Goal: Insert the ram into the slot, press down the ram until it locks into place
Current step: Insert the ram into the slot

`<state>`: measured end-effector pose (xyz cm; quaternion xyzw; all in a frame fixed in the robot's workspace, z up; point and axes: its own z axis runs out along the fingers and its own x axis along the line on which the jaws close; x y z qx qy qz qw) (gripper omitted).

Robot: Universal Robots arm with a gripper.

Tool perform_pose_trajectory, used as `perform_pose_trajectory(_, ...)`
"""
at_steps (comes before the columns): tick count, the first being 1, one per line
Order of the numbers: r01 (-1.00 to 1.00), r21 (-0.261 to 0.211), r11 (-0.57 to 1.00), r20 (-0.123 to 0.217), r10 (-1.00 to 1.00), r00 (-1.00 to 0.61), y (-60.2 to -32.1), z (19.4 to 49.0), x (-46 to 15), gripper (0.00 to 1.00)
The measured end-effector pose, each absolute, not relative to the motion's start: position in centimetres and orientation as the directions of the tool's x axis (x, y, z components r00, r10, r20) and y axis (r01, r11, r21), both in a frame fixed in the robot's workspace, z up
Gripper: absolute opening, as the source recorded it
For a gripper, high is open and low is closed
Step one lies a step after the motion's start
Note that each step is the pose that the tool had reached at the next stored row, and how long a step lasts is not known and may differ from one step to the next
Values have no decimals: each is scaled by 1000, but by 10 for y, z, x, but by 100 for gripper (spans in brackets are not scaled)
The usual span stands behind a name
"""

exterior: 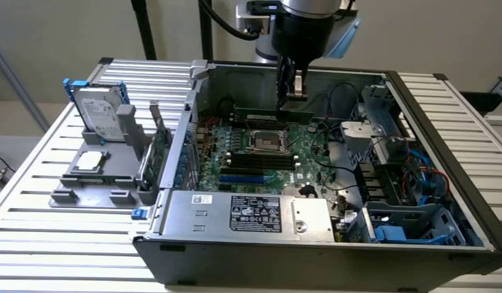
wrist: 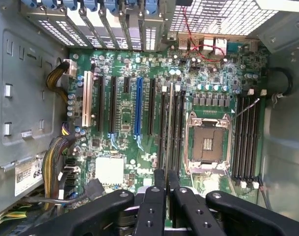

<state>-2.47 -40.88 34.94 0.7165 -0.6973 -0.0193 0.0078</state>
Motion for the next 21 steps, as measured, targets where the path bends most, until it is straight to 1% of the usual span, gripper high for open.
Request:
perform_pose_trajectory(7, -999, 38, -27, -17, -1000, 27, -416, 337, -29, 13)
perform_pose_trajectory(21, -999, 38, -27, -17, -999, 27, -416, 311, -31, 13)
